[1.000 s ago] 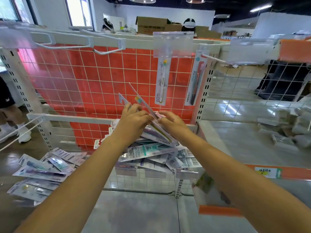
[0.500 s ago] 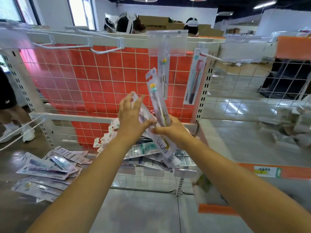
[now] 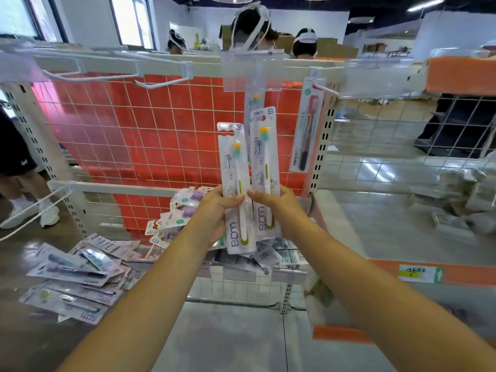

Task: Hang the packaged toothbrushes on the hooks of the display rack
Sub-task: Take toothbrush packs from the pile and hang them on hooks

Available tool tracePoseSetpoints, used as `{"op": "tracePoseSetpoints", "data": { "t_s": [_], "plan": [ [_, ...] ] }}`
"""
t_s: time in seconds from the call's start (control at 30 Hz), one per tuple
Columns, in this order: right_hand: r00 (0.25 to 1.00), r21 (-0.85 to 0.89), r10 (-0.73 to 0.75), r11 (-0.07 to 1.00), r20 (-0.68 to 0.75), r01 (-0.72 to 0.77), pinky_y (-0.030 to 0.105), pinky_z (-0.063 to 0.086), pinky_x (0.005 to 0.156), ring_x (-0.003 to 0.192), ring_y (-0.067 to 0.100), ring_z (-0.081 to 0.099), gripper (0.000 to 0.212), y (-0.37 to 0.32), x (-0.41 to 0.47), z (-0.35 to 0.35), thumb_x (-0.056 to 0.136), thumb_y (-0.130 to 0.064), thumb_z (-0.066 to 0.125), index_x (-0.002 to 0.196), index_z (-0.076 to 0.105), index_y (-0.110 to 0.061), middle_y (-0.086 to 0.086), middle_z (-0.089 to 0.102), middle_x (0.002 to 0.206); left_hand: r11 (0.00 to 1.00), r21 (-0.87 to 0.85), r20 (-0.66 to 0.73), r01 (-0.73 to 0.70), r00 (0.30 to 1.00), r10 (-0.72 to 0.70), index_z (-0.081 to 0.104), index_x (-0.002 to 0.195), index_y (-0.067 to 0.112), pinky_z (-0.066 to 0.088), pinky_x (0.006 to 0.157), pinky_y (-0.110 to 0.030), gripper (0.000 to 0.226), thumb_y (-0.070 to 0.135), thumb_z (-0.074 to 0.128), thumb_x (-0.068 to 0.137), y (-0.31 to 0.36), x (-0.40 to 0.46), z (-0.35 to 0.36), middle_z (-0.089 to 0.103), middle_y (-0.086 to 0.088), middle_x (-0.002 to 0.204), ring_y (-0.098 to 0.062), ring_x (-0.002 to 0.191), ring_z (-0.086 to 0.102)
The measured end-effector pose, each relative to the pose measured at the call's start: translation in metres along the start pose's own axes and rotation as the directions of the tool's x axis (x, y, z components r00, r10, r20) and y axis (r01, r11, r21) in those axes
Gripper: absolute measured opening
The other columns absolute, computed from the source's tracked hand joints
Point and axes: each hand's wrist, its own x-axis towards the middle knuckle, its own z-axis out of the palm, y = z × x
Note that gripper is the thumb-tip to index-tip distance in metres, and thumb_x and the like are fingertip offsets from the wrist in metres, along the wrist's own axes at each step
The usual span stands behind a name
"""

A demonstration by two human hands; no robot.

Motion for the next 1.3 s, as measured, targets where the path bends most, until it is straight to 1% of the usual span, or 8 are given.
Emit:
{"op": "tracePoseSetpoints", "data": {
  "t_s": [0.17,0.33,0.57,0.67,0.77,0.83,1.07,1.3],
  "plan": [
    [0.998,0.092,0.044,0.995,0.045,-0.048,0.034,0.058,0.068,0.077,0.02,0.072,0.014,0.0,-0.009,-0.012,0.08,-0.004,0.068,0.088,0.069,-0.015,0.003,0.074,0.082,0.997,0.073,-0.037,-0.038,0.998,0.041,0.056,0.118,-0.002,0.059,0.067,-0.035,0.037,-0.012,0.051,0.083,-0.002,-0.005,0.003,0.066,-0.018,0.101,-0.025,0.081,0.069],
    [0.997,0.037,0.077,0.996,0.005,-0.077,0.036,0.055,0.076,0.08,0.019,0.069,0.016,0.005,-0.016,-0.025,0.077,-0.007,0.071,0.089,0.068,-0.016,-0.001,0.073,0.08,0.996,0.073,-0.089,-0.048,0.995,0.055,0.058,0.11,0.001,0.057,0.071,-0.037,0.031,-0.013,0.049,0.083,-0.01,-0.013,-0.002,0.067,-0.014,0.092,-0.025,0.08,0.066],
    [0.996,-0.059,0.088,0.995,0.036,-0.085,0.026,0.054,0.064,0.072,0.014,0.069,0.023,0.017,-0.033,-0.036,0.075,-0.004,0.073,0.089,0.062,-0.019,0.0,0.071,0.079,0.994,0.095,-0.199,-0.048,0.978,0.067,0.059,0.108,0.001,0.053,0.076,-0.042,0.029,-0.01,0.051,0.083,-0.02,-0.028,-0.009,0.066,-0.012,0.085,-0.029,0.078,0.063],
    [0.993,-0.105,0.11,0.989,0.045,-0.104,0.022,0.053,0.061,0.071,0.013,0.068,0.024,0.022,-0.038,-0.036,0.071,-0.003,0.076,0.088,0.065,-0.015,-0.002,0.07,0.078,0.995,0.082,-0.25,-0.058,0.965,0.077,0.062,0.097,0.006,0.052,0.069,-0.037,0.025,-0.011,0.052,0.082,-0.03,-0.037,-0.01,0.068,-0.007,0.077,-0.025,0.073,0.064],
    [0.988,-0.094,0.144,0.986,0.052,-0.139,0.031,0.056,0.07,0.079,0.022,0.069,0.027,0.028,-0.043,-0.036,0.071,-0.002,0.077,0.094,0.064,-0.01,0.005,0.071,0.085,0.995,0.075,-0.281,-0.067,0.956,0.086,0.063,0.092,0.006,0.052,0.068,-0.037,0.023,-0.012,0.053,0.081,-0.04,-0.047,-0.01,0.069,-0.007,0.075,-0.026,0.072,0.064],
    [0.986,-0.065,0.16,0.986,0.051,-0.156,0.039,0.056,0.078,0.084,0.027,0.068,0.027,0.031,-0.048,-0.037,0.072,-0.001,0.075,0.093,0.063,-0.013,0.007,0.07,0.087,0.993,0.089,-0.28,-0.083,0.954,0.105,0.063,0.092,0.007,0.053,0.068,-0.036,0.025,-0.013,0.053,0.081,-0.042,-0.051,-0.009,0.07,-0.004,0.07,-0.023,0.068,0.065],
    [0.99,-0.062,0.138,0.989,0.01,-0.137,0.035,0.055,0.079,0.094,0.03,0.067,0.042,0.034,-0.058,-0.042,0.072,0.003,0.072,0.112,0.06,-0.003,0.016,0.069,0.102,0.991,0.067,-0.247,-0.115,0.96,0.128,0.062,0.093,0.007,0.05,0.068,-0.035,0.026,-0.012,0.054,0.079,-0.038,-0.053,-0.003,0.068,-0.001,0.067,-0.024,0.067,0.063],
    [0.993,-0.085,0.104,0.991,-0.052,-0.108,0.038,0.053,0.078,0.084,0.022,0.065,0.031,0.014,-0.046,-0.025,0.075,0.0,0.071,0.102,0.058,-0.011,0.005,0.066,0.09,0.991,0.047,-0.177,-0.127,0.975,0.133,0.061,0.088,0.009,0.052,0.059,-0.03,0.024,-0.012,0.052,0.081,-0.025,-0.042,-0.011,0.068,0.002,0.059,-0.017,0.057,0.065]
  ]
}}
